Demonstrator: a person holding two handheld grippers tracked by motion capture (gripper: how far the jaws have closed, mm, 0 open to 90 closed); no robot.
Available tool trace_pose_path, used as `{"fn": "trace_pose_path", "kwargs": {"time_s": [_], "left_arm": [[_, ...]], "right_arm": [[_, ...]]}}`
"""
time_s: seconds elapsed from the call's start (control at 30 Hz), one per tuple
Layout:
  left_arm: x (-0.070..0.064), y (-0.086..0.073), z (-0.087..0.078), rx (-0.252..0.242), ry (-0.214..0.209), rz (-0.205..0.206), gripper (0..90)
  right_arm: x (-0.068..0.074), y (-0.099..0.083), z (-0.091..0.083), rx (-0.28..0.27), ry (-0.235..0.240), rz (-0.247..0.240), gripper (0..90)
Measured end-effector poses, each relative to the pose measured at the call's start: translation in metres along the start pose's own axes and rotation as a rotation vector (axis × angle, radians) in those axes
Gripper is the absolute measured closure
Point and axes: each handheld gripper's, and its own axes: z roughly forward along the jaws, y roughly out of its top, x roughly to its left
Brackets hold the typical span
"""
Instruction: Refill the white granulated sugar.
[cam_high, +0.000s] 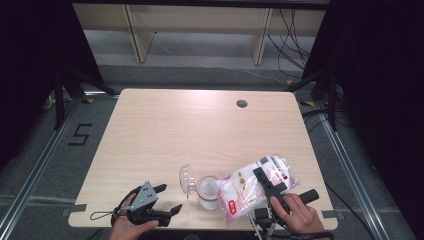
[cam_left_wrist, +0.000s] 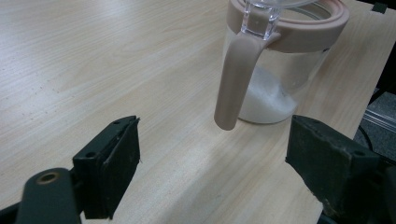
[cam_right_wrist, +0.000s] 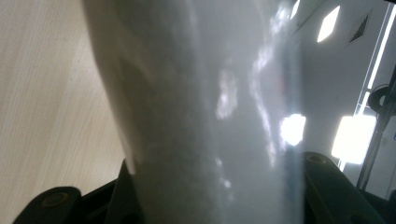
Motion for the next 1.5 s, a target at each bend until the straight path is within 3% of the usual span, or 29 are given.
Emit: {"fn": "trace_pose_path", "kwargs": {"time_s": [0.07, 0.13, 0.3, 0.33, 0.4, 0.43, 0.7, 0.73, 0.77, 0.8, 0.93, 0.97, 1.3, 1.37, 1.4, 1.43, 1.47, 1.5], "left_arm": [[0.000, 0.000, 0.001, -0.003, 0.000, -0.005, 16.9], [0.000, 0.000, 0.000, -0.002, 0.000, -0.002, 17.0], [0.000, 0.000, 0.000, 0.000, 0.001, 0.000, 17.0], [0.000, 0.000, 0.000, 0.000, 0.001, 0.000, 17.0], [0.000, 0.000, 0.000, 0.000, 0.001, -0.001, 17.0], [0.000, 0.000, 0.000, 0.000, 0.001, -0.001, 16.9], [0.000, 0.000, 0.000, 0.006, -0.003, 0.004, 17.0], [0.000, 0.000, 0.000, 0.005, 0.001, 0.007, 17.0], [0.000, 0.000, 0.000, 0.003, 0.005, 0.008, 17.0], [-0.001, 0.000, 0.000, 0.002, 0.005, 0.004, 17.0], [-0.001, 0.000, 0.000, 0.000, 0.002, 0.005, 17.0], [-0.001, 0.000, 0.000, 0.000, 0.004, 0.005, 17.0], [-0.001, 0.000, 0.000, 0.001, 0.002, 0.002, 17.0], [-0.001, 0.000, 0.000, 0.000, 0.002, 0.002, 16.9], [-0.001, 0.000, 0.001, 0.001, 0.003, 0.002, 16.9], [-0.001, 0.000, 0.001, 0.000, 0.003, 0.002, 16.9], [-0.001, 0.000, 0.001, 0.001, 0.003, 0.002, 17.0], [-0.001, 0.000, 0.001, 0.002, 0.002, 0.003, 17.0]], "right_arm": [[-0.003, 0.000, 0.000, -0.010, -0.015, -0.028, 58.9], [-0.002, -0.001, 0.000, -0.007, -0.008, -0.013, 59.0], [-0.004, 0.000, -0.001, -0.005, -0.009, -0.031, 59.1], [-0.001, 0.001, -0.001, -0.001, -0.009, 0.001, 59.2], [-0.003, 0.003, -0.001, -0.019, -0.006, -0.020, 59.2], [0.000, 0.003, -0.001, -0.015, -0.003, 0.004, 59.2], [-0.002, 0.007, -0.002, -0.034, -0.010, -0.026, 59.5], [0.001, 0.007, -0.002, -0.023, -0.003, 0.009, 59.5], [0.000, 0.007, -0.002, -0.024, -0.006, 0.006, 59.5], [-0.003, 0.008, -0.002, -0.038, -0.014, -0.026, 59.5], [-0.001, 0.010, -0.002, -0.041, -0.010, -0.007, 59.5], [-0.003, 0.010, -0.002, -0.046, -0.013, -0.025, 59.6], [-0.004, 0.014, -0.003, -0.057, -0.021, -0.027, 59.7], [-0.005, 0.015, -0.002, -0.067, -0.016, -0.051, 59.8], [-0.004, 0.015, -0.004, -0.050, 0.000, -0.026, 59.8], [-0.005, 0.016, -0.003, -0.062, -0.012, -0.045, 59.8], [-0.004, 0.016, -0.004, -0.058, -0.017, -0.031, 59.8], [-0.006, 0.016, -0.003, -0.072, -0.020, -0.055, 59.8]]}}
